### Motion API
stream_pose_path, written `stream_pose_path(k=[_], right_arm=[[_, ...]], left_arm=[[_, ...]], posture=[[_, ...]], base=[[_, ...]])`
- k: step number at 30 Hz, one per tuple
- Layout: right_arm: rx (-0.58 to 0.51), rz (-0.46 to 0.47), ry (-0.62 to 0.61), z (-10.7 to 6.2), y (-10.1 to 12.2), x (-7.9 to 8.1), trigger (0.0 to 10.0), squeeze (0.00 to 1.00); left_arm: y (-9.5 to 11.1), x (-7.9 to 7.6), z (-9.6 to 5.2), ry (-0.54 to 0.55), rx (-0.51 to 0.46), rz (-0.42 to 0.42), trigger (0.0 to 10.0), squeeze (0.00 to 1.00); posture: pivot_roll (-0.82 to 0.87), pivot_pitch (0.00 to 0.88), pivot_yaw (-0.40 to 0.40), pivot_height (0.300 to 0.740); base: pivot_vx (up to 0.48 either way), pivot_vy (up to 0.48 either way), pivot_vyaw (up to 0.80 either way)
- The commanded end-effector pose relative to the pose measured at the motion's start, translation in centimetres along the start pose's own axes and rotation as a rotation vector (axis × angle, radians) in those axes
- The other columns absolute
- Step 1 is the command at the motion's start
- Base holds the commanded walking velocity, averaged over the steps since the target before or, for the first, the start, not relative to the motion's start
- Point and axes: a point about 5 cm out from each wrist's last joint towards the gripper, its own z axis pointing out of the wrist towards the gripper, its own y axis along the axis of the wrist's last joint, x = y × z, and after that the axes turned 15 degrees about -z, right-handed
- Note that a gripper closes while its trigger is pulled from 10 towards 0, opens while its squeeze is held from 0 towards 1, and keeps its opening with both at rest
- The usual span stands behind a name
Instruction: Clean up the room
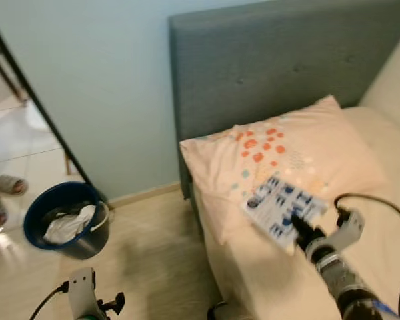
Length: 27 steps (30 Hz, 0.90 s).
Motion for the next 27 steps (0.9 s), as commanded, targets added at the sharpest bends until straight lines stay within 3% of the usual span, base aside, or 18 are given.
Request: stream_pose_path(k=[1, 4, 5, 15, 25, 27], right_arm=[[0.052, -0.006, 0.045, 0.0, -0.9, 0.4, 10.0, 0.0], [0.1, -0.012, 0.076, -0.2, -1.9, 0.8, 10.0, 0.0], [0.108, 0.051, 0.113, 0.0, -2.4, 1.5, 10.0, 0.0], [0.11, 0.138, 0.173, 0.1, -2.8, 2.3, 10.0, 0.0], [0.223, 0.151, 0.148, -0.5, -5.0, 2.4, 10.0, 0.0], [0.277, 0.124, 0.187, -0.1, -5.6, 3.6, 10.0, 0.0]], left_arm=[[-0.3, 0.3, -0.1, 0.013, 0.018, 0.017, 10.0, 0.0], [-0.3, 0.4, -0.1, 0.015, 0.02, 0.021, 10.0, 0.0], [-0.3, 0.4, -0.1, 0.017, 0.019, 0.023, 10.0, 0.0], [-0.7, 0.9, -0.3, 0.03, 0.027, 0.026, 10.0, 0.0], [-1.4, 2.0, -0.8, 0.043, 0.049, 0.054, 10.0, 0.0], [-1.9, 2.9, -1.2, 0.053, 0.061, 0.07, 10.0, 0.0]], posture=[[-0.14, 0.0, 0.04, 0.74], [-0.14, 0.0, 0.04, 0.74], [-0.14, 0.0, 0.045, 0.74], [-0.14, 0.008, 0.052, 0.74], [-0.11, 0.084, 0.096, 0.74], [-0.09, 0.106, 0.111, 0.74]], base=[[0.0, 0.0, -0.77], [0.0, 0.0, -0.75], [0.0, 0.0, -0.74], [0.0, 0.0, -0.76], [0.0, 0.0, 0.0], [0.0, 0.0, 0.0]])
